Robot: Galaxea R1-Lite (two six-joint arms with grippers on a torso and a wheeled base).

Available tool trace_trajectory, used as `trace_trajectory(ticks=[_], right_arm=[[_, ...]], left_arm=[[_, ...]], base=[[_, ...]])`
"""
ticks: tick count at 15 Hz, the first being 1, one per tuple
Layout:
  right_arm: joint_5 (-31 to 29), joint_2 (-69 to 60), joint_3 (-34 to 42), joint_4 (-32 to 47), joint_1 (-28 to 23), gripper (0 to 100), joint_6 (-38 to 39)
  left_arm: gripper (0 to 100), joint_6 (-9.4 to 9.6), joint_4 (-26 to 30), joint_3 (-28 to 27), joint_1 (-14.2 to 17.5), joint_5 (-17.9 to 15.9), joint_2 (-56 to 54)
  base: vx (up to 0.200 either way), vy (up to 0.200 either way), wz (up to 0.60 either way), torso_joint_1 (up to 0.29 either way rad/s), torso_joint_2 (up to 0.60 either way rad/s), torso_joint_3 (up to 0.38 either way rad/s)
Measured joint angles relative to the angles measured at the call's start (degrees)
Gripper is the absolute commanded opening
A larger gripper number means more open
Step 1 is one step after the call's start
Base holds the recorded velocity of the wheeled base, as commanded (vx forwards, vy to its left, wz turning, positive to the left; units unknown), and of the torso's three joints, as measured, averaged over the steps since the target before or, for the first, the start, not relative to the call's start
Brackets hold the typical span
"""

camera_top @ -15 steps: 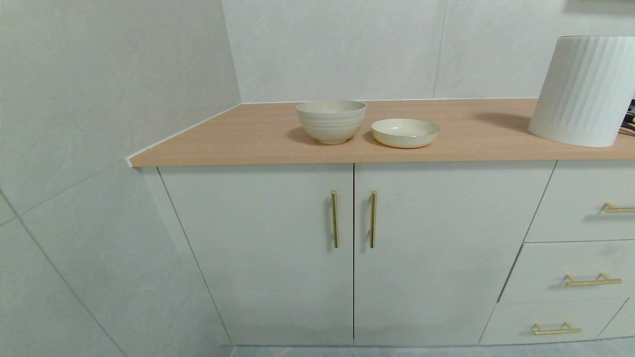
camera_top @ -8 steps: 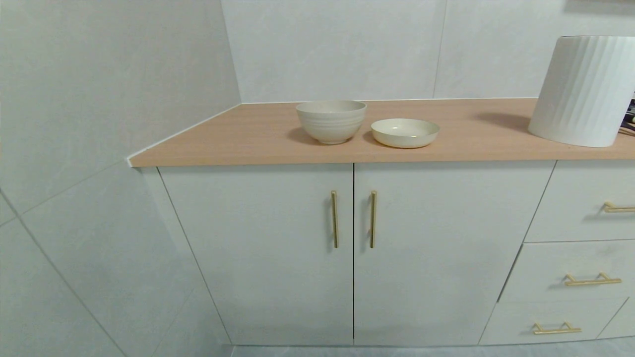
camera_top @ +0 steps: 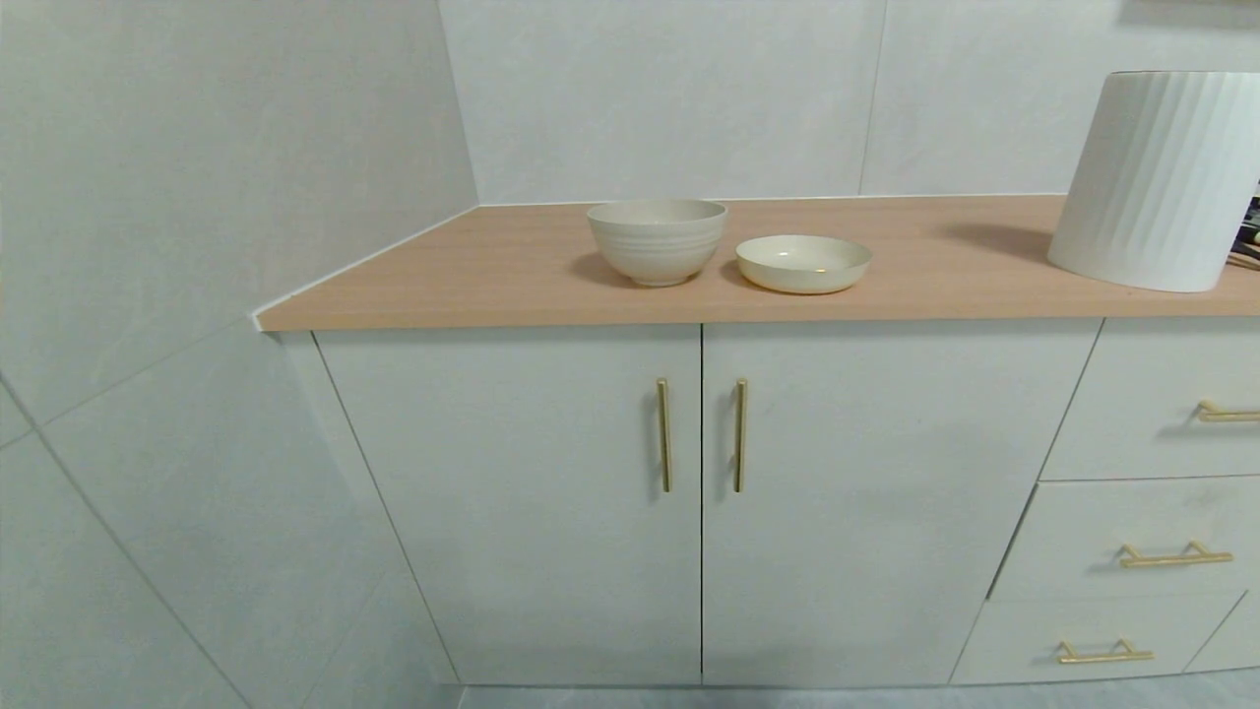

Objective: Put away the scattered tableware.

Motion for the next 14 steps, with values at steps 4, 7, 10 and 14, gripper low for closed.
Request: trace_trajectory(ticks=[4,7,10,14], right_arm=[[0.52,23.65,-12.02,-5.6,9.68,100,0.23],[0.66,40.61,-23.3,-9.9,14.41,100,1.16],[0.72,54.16,-34.07,-11.46,17.92,100,2.08],[0.82,67.43,-42.12,-13.45,19.9,100,2.91]], left_arm=[[100,-0.04,-0.02,0.0,0.0,0.0,0.0],[100,-0.06,-0.05,0.0,0.0,0.0,0.0],[100,-0.06,-0.02,0.0,0.02,0.0,0.0],[100,0.0,0.0,0.0,-0.02,0.01,0.0]], base=[[0.0,0.0,0.0,0.0,0.0,0.0],[0.0,0.0,0.0,0.0,0.0,0.0],[0.0,0.0,0.0,0.0,0.0,0.0],[0.0,0.0,0.0,0.0,0.0,0.0]])
